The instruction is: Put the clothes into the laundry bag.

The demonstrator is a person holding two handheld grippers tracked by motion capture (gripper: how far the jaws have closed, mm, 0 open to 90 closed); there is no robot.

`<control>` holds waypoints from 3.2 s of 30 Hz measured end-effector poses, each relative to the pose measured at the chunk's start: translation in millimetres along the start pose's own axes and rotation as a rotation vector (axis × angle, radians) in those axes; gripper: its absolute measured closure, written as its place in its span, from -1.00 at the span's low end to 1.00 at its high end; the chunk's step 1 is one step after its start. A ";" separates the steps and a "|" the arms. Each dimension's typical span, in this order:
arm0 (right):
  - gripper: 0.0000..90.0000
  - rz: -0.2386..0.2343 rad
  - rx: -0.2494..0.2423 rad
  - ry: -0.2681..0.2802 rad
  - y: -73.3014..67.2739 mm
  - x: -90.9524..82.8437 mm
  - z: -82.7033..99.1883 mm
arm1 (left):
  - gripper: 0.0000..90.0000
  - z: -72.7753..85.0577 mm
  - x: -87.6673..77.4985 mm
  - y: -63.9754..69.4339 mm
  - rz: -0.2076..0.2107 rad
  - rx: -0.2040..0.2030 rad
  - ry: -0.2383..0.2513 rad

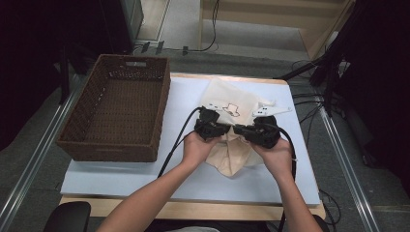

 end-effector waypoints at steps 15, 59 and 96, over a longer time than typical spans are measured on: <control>0.97 -0.020 0.009 0.018 -2.1 -4.3 -4.2 | 0.76 -1.5 7.2 -9.2 -0.048 0.043 0.005; 0.97 -0.002 0.022 0.006 6.3 -3.1 0.0 | -0.39 41.7 -39.1 14.9 0.075 0.143 -0.126; 0.97 -0.048 0.021 0.028 0.6 -9.3 -2.4 | 0.83 -16.5 19.6 -3.0 -0.017 -0.071 0.132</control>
Point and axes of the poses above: each handheld gripper's, and its own axes: x roughly forward along the jaws, z roughly out of its underside, y roughly to its right, the point moved 9 cm from there along x, roughly forward along the jaws, and after that the axes turned 4 degrees about y, right-handed, at the moved point
